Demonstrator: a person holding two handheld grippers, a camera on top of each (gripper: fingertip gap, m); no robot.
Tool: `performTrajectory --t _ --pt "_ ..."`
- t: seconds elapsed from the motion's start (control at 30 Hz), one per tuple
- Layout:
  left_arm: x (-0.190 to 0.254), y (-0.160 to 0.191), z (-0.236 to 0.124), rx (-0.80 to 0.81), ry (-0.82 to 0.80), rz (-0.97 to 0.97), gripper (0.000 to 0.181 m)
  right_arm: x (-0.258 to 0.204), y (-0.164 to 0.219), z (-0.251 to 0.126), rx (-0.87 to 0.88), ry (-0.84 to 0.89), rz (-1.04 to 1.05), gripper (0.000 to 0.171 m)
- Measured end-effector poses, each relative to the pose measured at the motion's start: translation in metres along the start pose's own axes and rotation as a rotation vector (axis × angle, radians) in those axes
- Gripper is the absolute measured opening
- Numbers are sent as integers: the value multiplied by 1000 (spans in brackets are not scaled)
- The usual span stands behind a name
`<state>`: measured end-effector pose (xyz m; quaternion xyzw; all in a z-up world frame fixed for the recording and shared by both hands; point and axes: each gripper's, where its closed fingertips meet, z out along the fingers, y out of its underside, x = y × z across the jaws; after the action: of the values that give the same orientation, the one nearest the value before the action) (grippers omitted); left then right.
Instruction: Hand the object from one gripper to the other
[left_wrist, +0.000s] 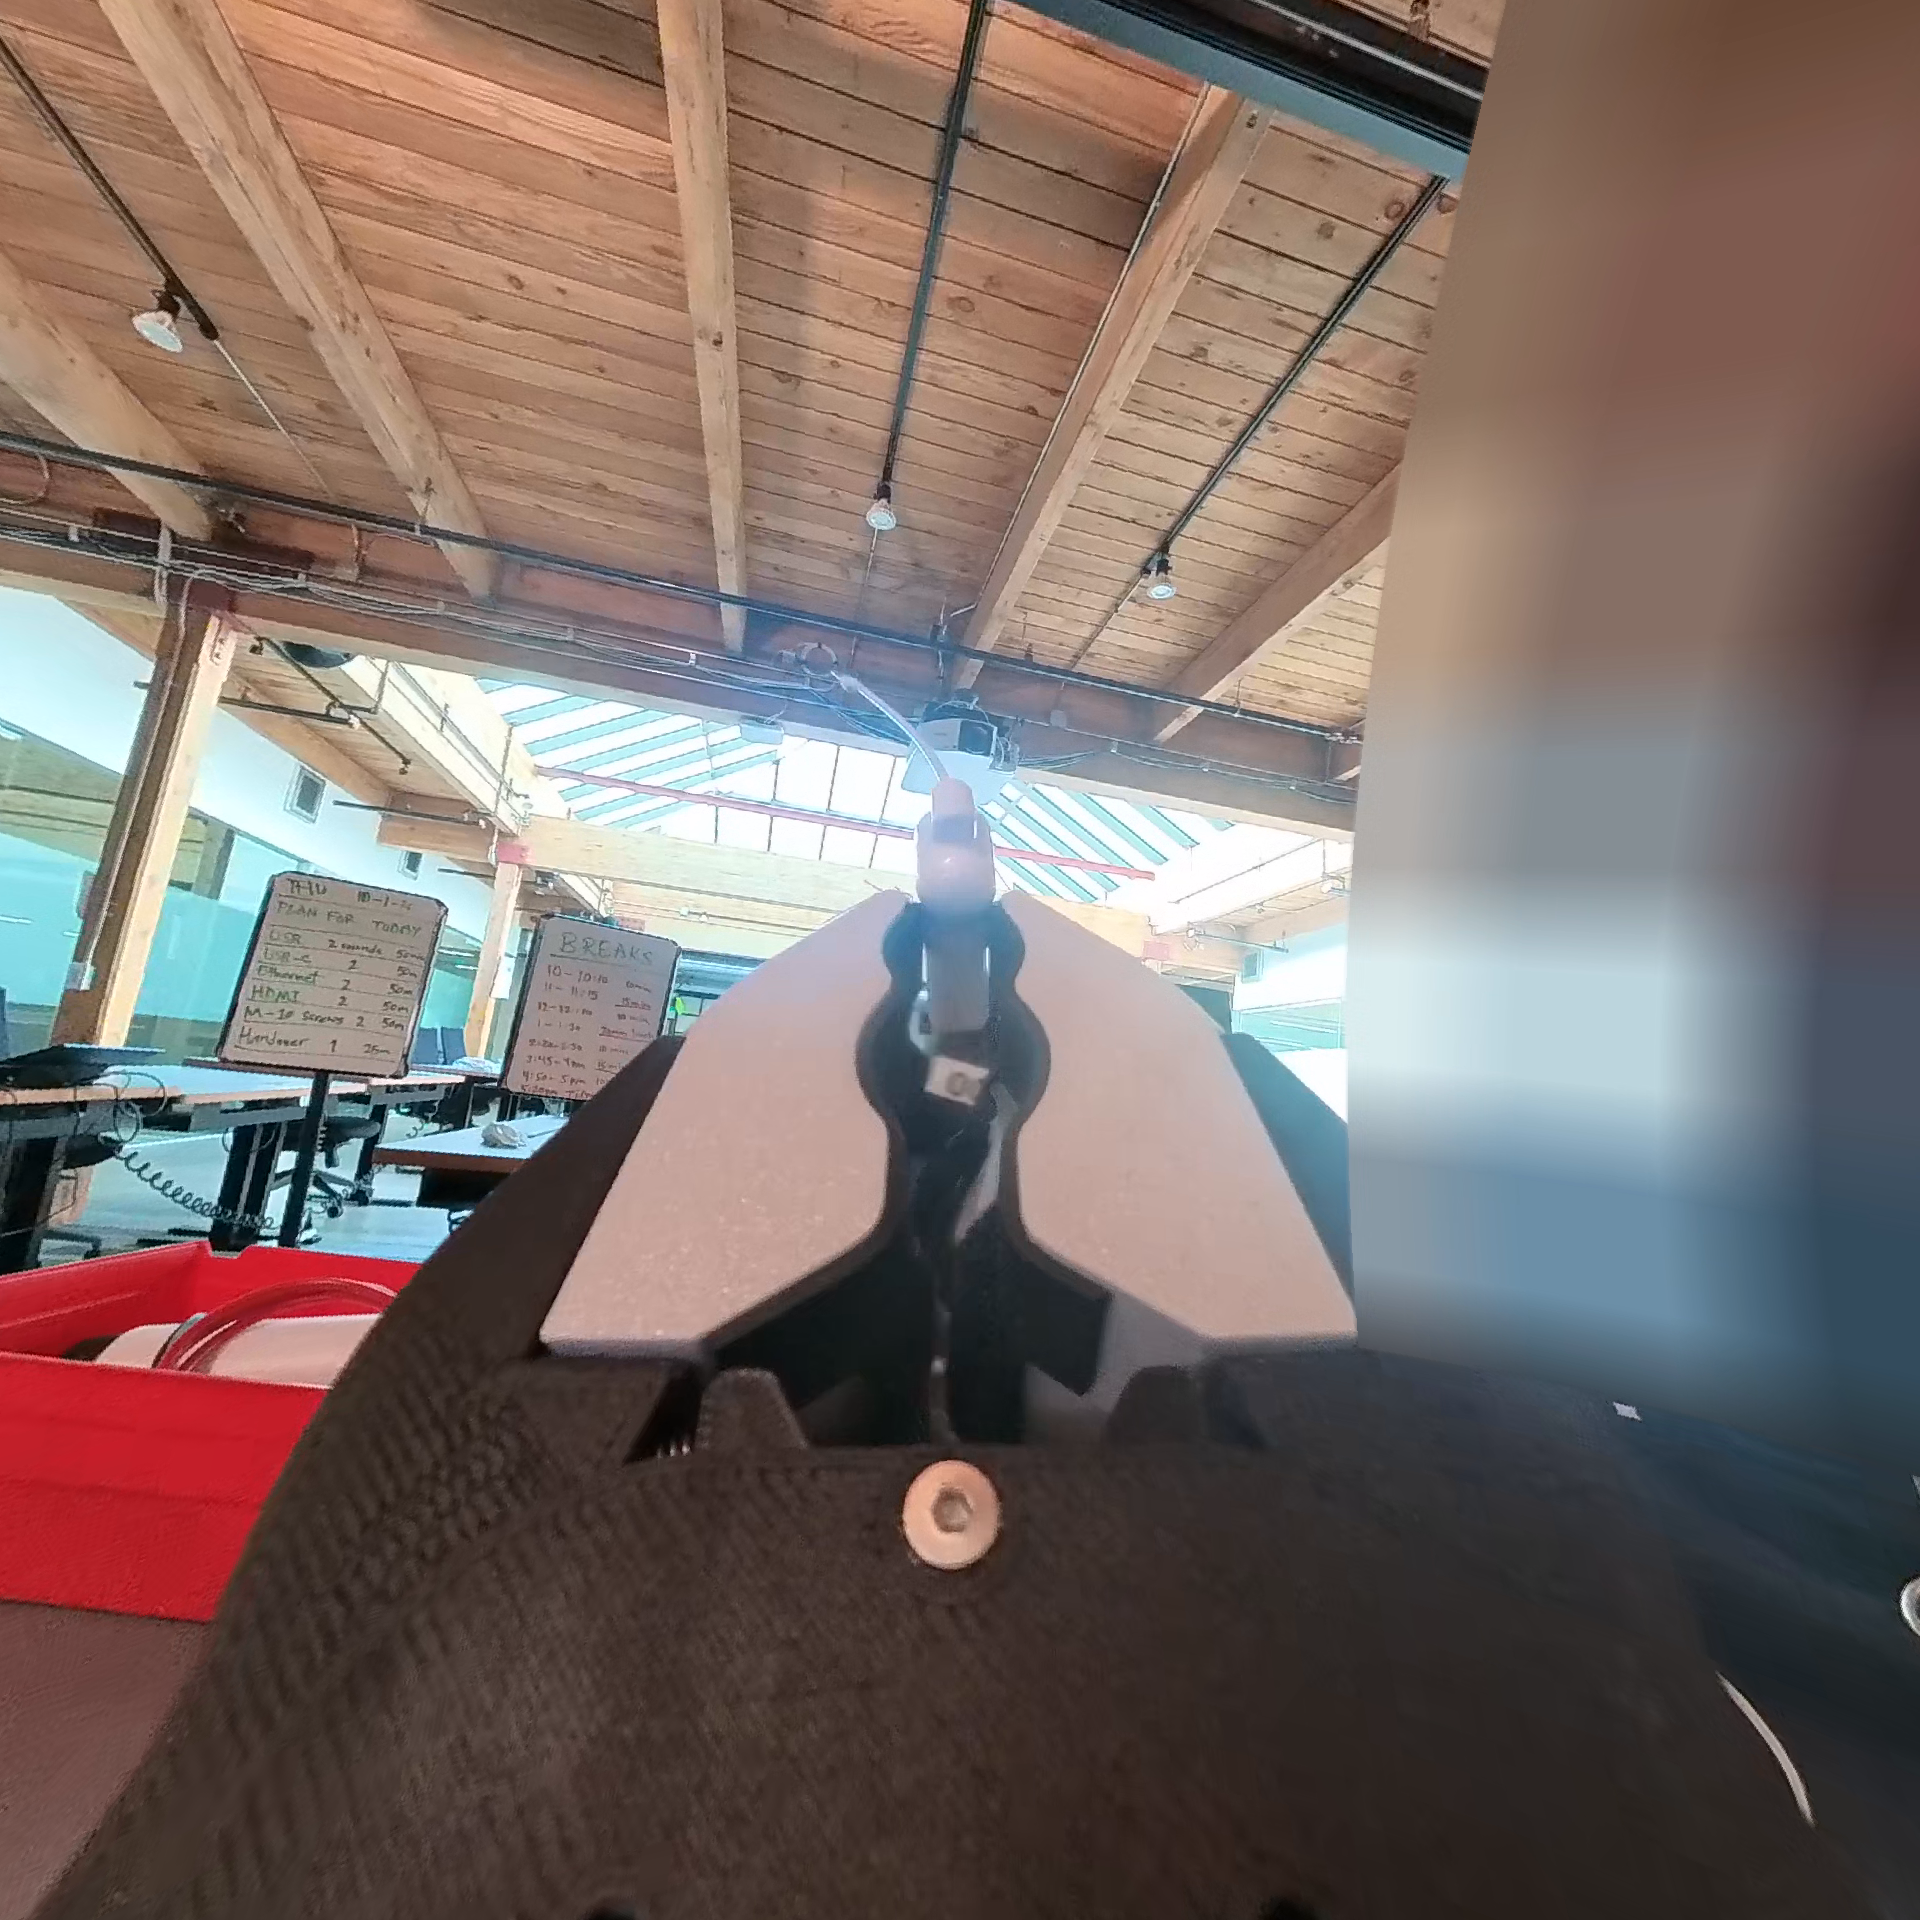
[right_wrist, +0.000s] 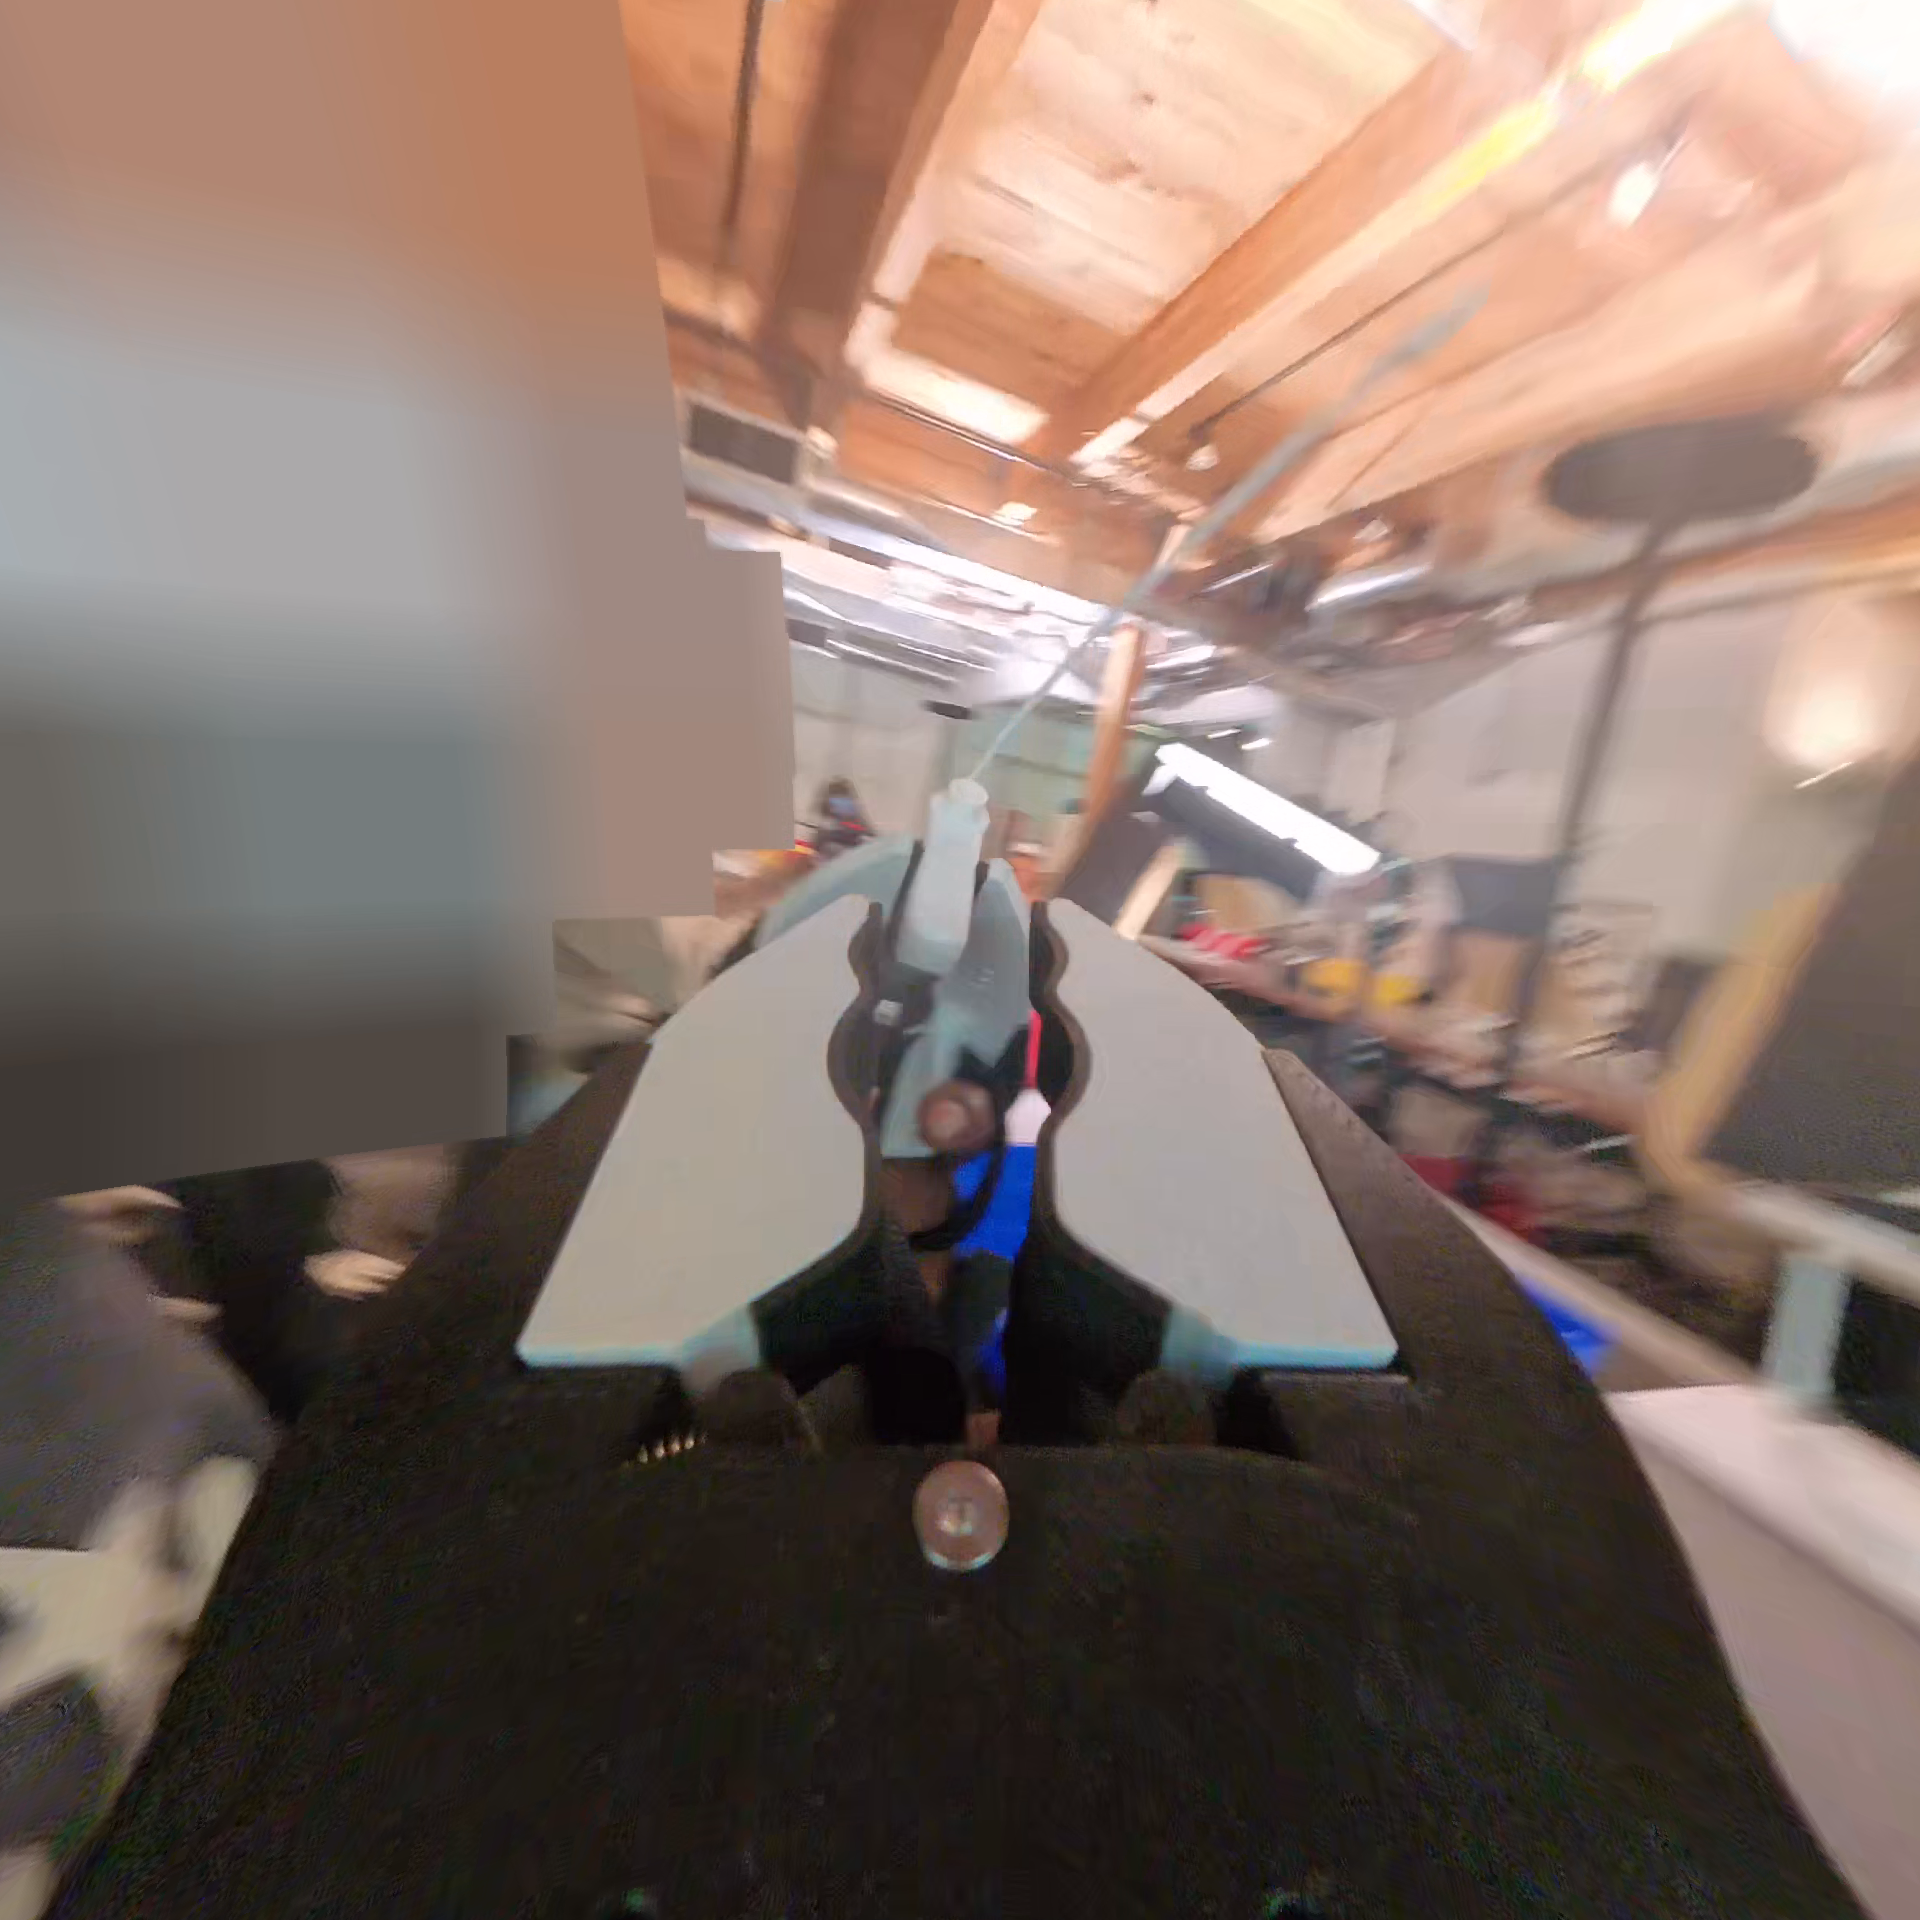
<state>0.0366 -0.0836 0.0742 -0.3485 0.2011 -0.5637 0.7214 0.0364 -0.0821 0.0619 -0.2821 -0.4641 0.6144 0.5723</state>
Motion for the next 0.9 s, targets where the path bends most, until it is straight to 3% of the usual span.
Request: performTrajectory --t 0.13,0.4,0.53,0.73,0.9 --pt "-1 2 0 -8 -6 5 11 -2 2 1 16 -104 289 28" --pt "1 5 2 -21 -4 21 12 -6 6 4 -16 -90 238 18" --pt "-3 3 1 -5 -35 19 15 1 5 3 -24 10 17 12" --pt "-10 9 2 -32 -68 -3 22 13 -3 -4 -106 305 -722 12" --pt "-11 10 2 -29 -78 -7 21 10 6 1 -167 349 -941 12"
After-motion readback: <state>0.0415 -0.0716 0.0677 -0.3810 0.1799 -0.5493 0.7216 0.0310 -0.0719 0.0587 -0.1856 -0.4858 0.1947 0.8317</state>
